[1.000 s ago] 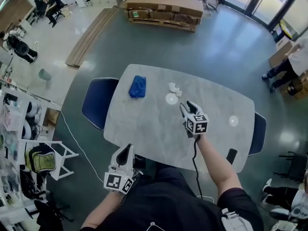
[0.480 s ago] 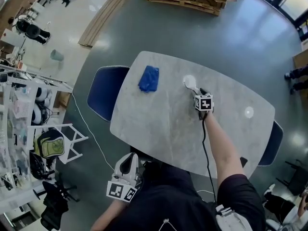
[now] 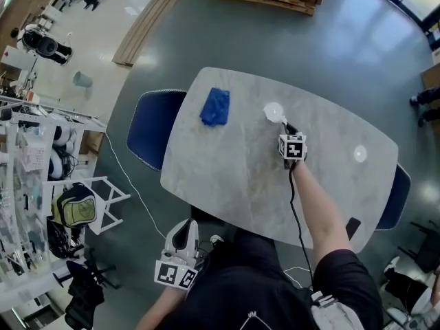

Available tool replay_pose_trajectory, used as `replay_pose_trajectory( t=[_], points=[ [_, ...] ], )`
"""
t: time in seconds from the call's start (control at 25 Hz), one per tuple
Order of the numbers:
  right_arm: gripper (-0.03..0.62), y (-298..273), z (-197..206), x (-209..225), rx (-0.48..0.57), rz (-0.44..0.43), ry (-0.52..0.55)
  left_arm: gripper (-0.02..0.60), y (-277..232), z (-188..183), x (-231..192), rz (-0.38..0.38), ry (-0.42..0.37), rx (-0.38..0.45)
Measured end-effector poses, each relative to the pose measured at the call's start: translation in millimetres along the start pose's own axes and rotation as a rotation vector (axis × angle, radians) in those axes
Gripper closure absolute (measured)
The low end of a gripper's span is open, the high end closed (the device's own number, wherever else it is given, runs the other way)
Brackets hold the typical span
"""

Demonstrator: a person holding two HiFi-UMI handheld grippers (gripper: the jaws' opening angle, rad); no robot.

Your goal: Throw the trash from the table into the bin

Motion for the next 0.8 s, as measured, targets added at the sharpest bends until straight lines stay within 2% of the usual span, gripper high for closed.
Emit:
replay_pose_trajectory(
  t=[0.2,0.36,0.6,0.8],
  points=[
    [0.542,79.4,-3.3,-18.4,0.161,-0.016,-0.096,0.581,21.6,19.5,-4.5,0.056,-0.008,0.012],
    [0.542,179.0,1.4,-42.2,0.279,-0.011,-0.185,0.581,51.5,26.3,-0.8,0.139,-0.026,0.036],
    [0.542,345.2,41.4,-96.2,0.433,0.007,-0.243,0.581,132.9,51.3,12.0,0.269,-0.078,0.099],
    [0.542,489.9,70.5,-164.5,0.565,-0.015,-0.287,0.581,222.9,51.1,16.2,0.317,-0.109,0.165]
  ],
)
Point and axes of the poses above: the fingertips, and each gripper's own axes: y backward along the fingers, x to its right, z out of its underside, the point moved 7 cm from there along y, backward along the fingers, and after that the axes turned 10 degrees about z, right-handed, at the moved point
